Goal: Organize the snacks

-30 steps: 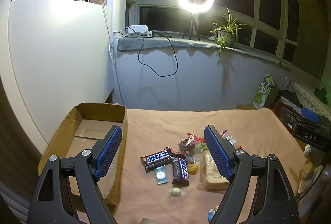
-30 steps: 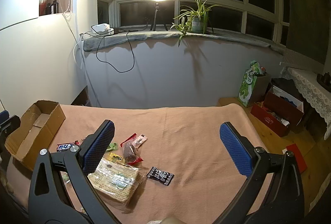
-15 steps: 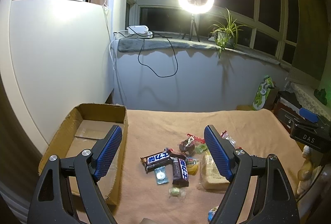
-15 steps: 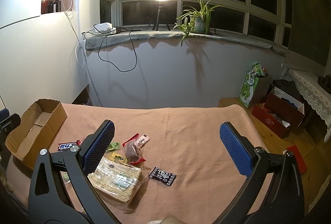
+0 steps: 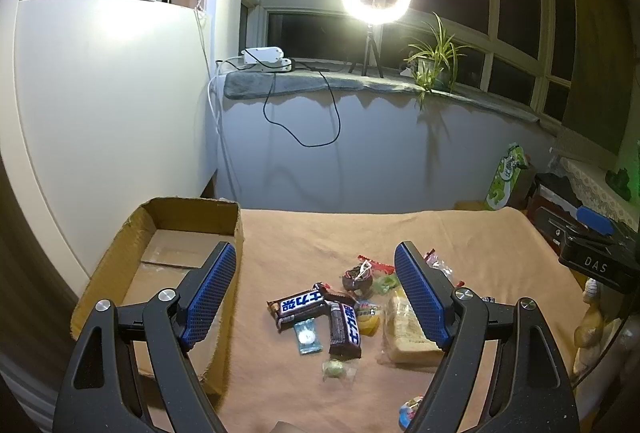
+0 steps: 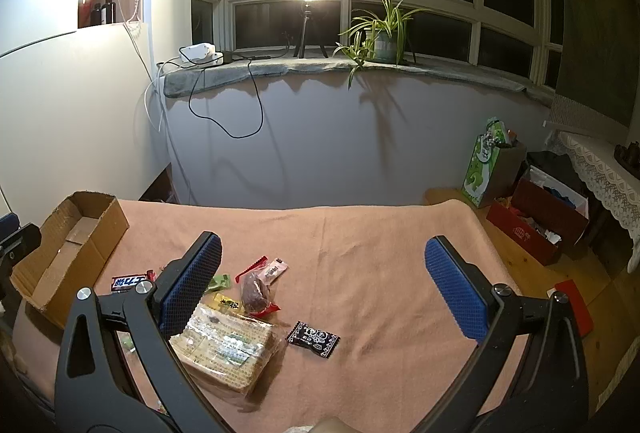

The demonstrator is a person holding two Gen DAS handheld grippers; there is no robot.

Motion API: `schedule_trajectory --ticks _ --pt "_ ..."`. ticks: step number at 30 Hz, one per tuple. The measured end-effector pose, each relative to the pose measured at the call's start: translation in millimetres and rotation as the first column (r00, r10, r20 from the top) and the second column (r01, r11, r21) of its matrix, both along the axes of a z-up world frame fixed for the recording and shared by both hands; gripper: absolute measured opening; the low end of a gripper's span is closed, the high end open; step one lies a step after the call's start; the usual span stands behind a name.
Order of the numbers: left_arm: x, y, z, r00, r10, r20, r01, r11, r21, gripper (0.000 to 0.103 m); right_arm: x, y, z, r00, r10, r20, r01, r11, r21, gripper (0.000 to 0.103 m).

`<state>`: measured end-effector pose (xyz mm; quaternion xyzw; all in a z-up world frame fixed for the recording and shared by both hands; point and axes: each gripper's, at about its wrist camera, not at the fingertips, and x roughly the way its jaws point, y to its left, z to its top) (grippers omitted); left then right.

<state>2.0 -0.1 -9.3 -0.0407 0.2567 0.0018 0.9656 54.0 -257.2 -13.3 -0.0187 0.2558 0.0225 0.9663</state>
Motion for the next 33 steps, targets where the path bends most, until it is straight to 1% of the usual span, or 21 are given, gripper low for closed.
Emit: schedule_trajectory --ticks 16,33 --pt "-1.9 -1.5 -0.4 1.0 -0.003 -0.003 0.003 1.0 -0.001 0.082 0.3 0.0 -0.4 1.0 -0.001 -0.002 0.001 1.0 0.0 0.103" --pt "3.4 -6.2 -4.7 0.999 -0.029 -0.028 0.029 1.0 -0.001 0.082 -3.7 4.3 -3.5 1.0 0.002 -0.014 -0.002 1.0 0.001 0.103"
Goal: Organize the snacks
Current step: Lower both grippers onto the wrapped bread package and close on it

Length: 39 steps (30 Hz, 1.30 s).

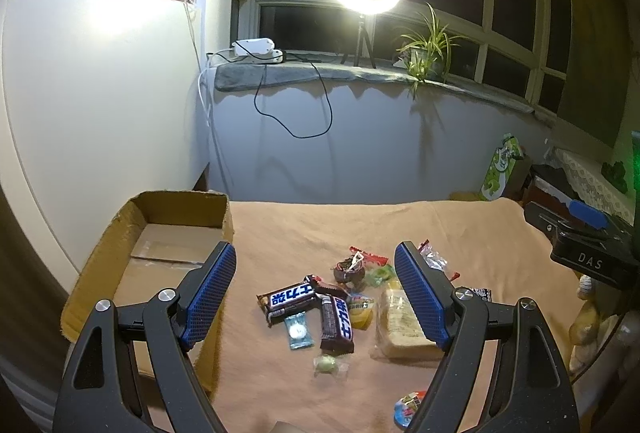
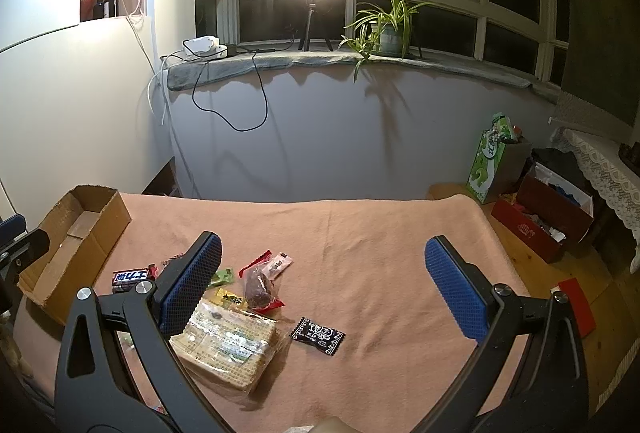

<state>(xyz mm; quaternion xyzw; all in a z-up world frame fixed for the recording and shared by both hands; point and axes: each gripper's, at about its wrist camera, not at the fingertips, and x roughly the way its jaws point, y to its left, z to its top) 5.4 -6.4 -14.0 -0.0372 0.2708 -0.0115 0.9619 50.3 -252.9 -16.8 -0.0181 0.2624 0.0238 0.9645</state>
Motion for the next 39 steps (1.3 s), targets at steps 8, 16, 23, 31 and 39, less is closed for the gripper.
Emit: schedule_trajectory --ticks 8,16,23,31,39 --pt "13.8 0.4 -18.3 0.994 -0.062 -0.094 0.056 0.996 -0.063 0.082 10.0 -1.9 -12.8 0.997 0.031 -0.064 -0.029 0.999 0.027 0.103" --pt "30.2 -5.1 -55.2 0.959 -0.179 -0.221 0.133 0.969 -0.207 0.081 21.5 -11.8 -35.9 0.966 0.154 -0.208 -0.122 0.979 0.162 0.1" --pt "41.6 -19.2 -76.2 0.905 -0.313 -0.286 0.207 0.914 -0.348 0.073 23.5 -18.5 -68.7 0.908 0.253 -0.334 -0.153 0.942 0.298 0.09" --pt "57.8 -40.6 -96.3 0.851 -0.396 -0.346 0.259 0.888 -0.381 0.062 33.8 -19.1 -106.2 0.81 0.364 -0.459 -0.114 0.866 0.486 0.075" --pt "69.7 -42.1 -110.4 0.827 -0.421 -0.373 0.276 0.882 -0.383 0.057 50.7 -15.0 -131.4 0.755 0.414 -0.508 -0.055 0.812 0.58 0.061"
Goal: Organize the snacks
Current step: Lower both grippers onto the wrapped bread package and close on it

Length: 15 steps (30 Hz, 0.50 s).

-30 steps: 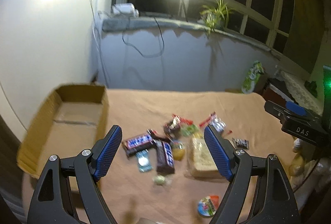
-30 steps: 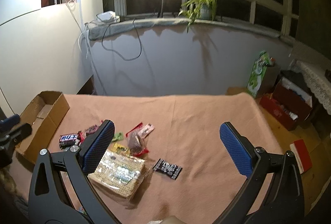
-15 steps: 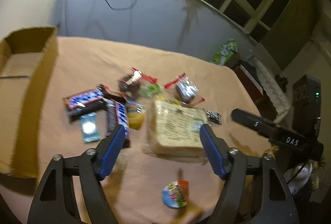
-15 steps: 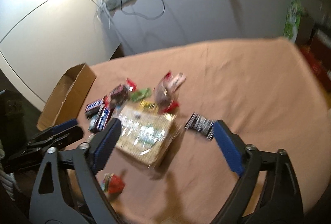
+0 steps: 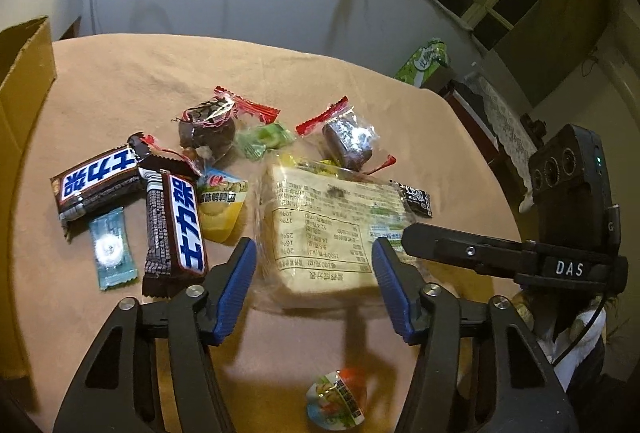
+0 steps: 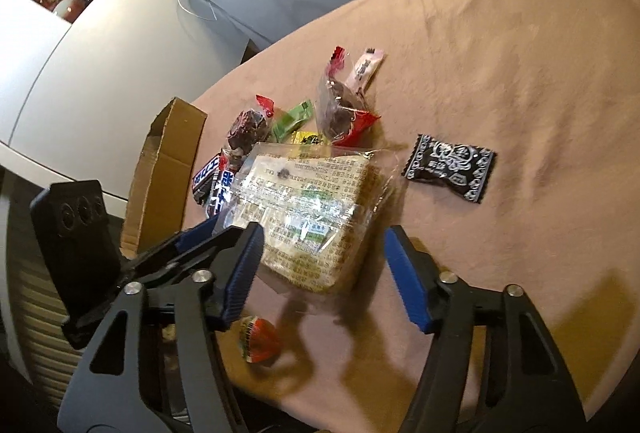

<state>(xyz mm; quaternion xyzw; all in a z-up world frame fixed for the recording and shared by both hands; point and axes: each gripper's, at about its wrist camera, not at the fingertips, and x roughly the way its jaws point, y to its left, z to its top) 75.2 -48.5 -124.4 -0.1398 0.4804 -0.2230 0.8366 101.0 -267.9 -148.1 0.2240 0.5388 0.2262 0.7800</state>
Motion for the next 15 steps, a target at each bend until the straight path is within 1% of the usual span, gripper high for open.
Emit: schedule_trajectory --ticks 2,6,9,15 --pt "-0.5 0.7 0.5 1.0 -0.008 0.001 0.008 1.0 -0.003 0.056 3.0 2.1 -2.9 1.0 0.011 -0.014 -0.011 1.0 0.017 0.056" --pt "2.2 -0.4 1.4 1.0 -0.012 0.008 0.012 1.0 -0.003 0.054 6.4 8.1 -2.9 1.0 0.021 -0.019 -0.021 1.0 0.002 0.055" --pt "-1.0 2.1 4.7 1.0 -0.009 0.023 0.009 1.0 0.001 0.054 6.6 8.5 1.1 0.999 0.025 -0.02 -0.025 1.0 -0.004 0.049" --pt "-11.7 16.2 21.1 0.997 0.014 0.077 -0.014 1.0 -0.002 0.054 4.8 20.1 19.9 0.998 0.051 0.028 -0.05 0.998 -0.033 0.048"
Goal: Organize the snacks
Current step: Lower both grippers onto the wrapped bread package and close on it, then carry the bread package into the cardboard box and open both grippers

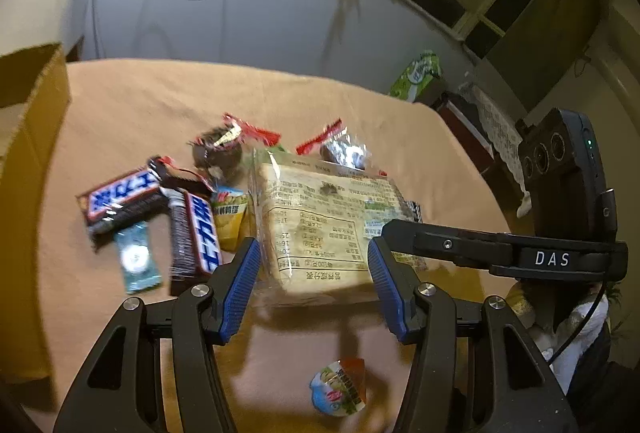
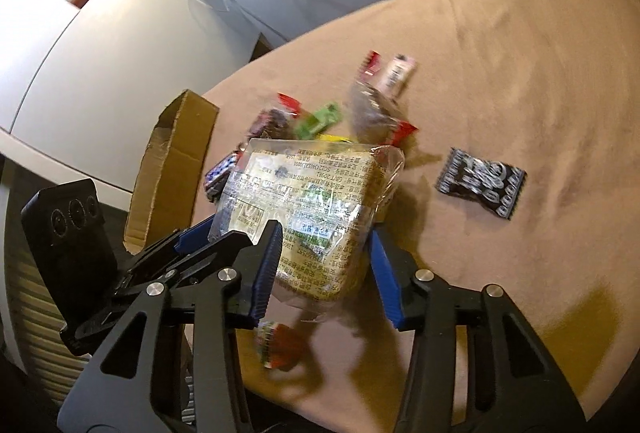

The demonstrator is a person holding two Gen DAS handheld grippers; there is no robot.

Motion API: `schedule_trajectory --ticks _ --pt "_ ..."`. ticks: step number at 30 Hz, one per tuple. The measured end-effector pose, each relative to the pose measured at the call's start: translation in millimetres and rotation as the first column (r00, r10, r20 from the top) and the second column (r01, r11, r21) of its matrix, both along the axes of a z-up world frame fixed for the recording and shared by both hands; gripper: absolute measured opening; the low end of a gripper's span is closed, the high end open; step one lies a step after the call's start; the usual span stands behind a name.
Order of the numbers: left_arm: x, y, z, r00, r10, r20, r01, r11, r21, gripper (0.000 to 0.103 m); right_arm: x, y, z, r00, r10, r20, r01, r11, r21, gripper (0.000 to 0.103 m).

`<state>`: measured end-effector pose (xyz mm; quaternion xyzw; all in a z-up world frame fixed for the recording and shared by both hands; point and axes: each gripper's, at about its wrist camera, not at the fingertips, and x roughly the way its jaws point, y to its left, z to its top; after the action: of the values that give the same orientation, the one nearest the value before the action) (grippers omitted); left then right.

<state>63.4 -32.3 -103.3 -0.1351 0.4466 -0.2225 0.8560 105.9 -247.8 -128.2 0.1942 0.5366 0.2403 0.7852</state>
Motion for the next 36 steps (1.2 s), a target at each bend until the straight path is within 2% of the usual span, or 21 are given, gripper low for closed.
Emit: schedule_trajectory --ticks 9,18,30,36 --pt "-19.2 50.1 29.4 0.991 0.098 0.089 -0.096 0.995 -0.021 0.054 5.0 50.7 40.4 0.992 0.086 0.09 -0.085 0.996 -0.013 0.048" --pt "-41.4 119.3 47.8 0.956 0.253 0.147 -0.252 0.967 -0.026 0.054 13.9 140.5 69.5 0.964 0.221 0.151 -0.22 0.975 -0.023 0.048" --pt "-64.2 199.1 41.6 0.896 0.422 0.137 -0.424 0.906 -0.012 0.054 18.4 256.5 58.2 0.913 0.384 0.137 -0.381 0.923 -0.045 0.048" --pt "-67.8 217.5 29.6 0.885 0.453 0.109 -0.456 0.89 -0.004 0.054 24.3 289.2 44.0 0.901 0.42 0.107 -0.416 0.908 -0.056 0.047"
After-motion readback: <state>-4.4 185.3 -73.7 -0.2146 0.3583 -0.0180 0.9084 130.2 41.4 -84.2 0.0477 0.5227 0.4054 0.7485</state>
